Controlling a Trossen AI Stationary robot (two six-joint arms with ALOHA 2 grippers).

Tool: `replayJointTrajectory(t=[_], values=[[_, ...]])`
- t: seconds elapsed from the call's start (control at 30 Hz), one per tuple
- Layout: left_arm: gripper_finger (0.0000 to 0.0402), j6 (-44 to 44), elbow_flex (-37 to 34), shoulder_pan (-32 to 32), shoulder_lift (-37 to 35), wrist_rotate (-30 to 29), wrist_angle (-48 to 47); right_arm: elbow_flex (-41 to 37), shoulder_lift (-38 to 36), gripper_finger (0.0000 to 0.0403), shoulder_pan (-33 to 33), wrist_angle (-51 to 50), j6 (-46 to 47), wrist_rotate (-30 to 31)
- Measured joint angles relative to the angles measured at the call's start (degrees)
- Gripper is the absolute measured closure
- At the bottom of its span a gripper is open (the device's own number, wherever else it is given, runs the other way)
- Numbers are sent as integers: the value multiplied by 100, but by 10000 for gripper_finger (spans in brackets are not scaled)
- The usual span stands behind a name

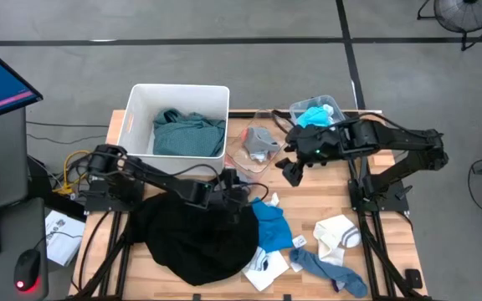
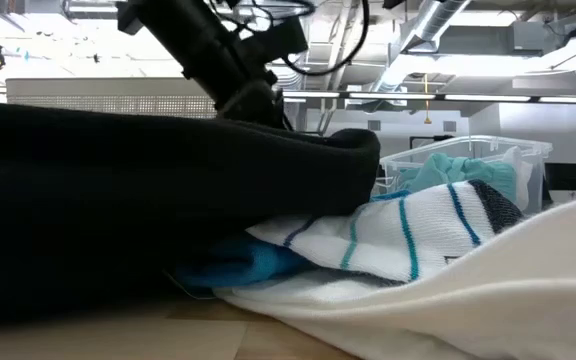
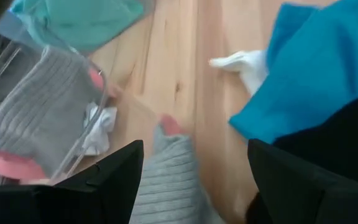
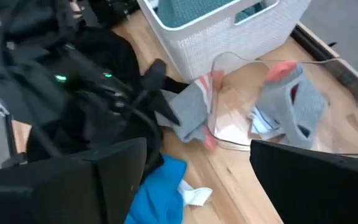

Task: Pick & Place Cloths
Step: Put the gray sock into the middle transparent bin

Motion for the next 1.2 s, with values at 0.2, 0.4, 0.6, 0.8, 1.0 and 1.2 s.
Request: replayJointTrajectory(t=[0.2, 0.4, 0.6, 0.8, 1.0, 1.2], values=[[127, -15, 1, 213, 163, 65, -207, -1, 46, 122, 152, 1, 64, -3], [137, -17, 3, 359, 301, 139, -259, -1, 55, 122, 282, 1, 260, -7], [199, -19, -4, 356, 420, 157, -345, -1, 55, 122, 476, 1, 338, -12], [302, -313, -1, 381, 470, 140, -386, -1, 55, 122, 600, 3, 420, -8], [393, -588, 5, 382, 414, 191, -394, -1, 55, 122, 720, 1, 424, 93], [400, -835, 18, 293, -291, 552, -409, -1, 0, 122, 984, -1, 148, 118]])
